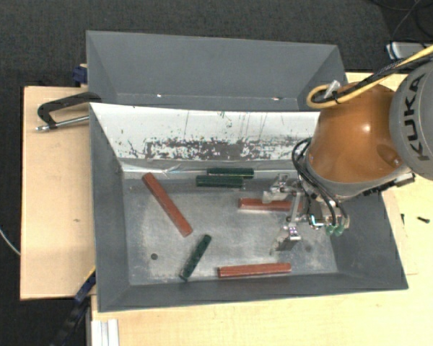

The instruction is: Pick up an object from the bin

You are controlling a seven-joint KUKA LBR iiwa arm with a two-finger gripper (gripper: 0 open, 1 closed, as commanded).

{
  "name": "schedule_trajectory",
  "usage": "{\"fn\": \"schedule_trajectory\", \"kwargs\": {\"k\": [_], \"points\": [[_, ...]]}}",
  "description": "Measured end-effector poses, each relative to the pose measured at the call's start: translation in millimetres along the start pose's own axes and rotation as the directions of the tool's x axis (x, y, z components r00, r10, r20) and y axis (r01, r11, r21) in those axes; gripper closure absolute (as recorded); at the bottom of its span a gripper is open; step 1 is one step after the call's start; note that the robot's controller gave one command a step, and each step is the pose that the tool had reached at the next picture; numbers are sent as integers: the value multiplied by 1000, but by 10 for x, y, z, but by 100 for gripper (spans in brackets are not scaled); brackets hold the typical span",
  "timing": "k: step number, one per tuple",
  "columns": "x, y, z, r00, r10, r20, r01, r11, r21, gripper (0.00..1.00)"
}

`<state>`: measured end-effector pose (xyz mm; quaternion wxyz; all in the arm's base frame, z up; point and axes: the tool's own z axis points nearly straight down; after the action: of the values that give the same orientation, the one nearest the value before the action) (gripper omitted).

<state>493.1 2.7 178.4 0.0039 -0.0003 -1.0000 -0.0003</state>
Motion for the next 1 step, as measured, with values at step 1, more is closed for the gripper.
{"fn": "schedule_trajectory", "kwargs": {"k": [1], "points": [[-18, 0, -40, 1000, 0, 9, 0, 1000, 0, 0]]}}
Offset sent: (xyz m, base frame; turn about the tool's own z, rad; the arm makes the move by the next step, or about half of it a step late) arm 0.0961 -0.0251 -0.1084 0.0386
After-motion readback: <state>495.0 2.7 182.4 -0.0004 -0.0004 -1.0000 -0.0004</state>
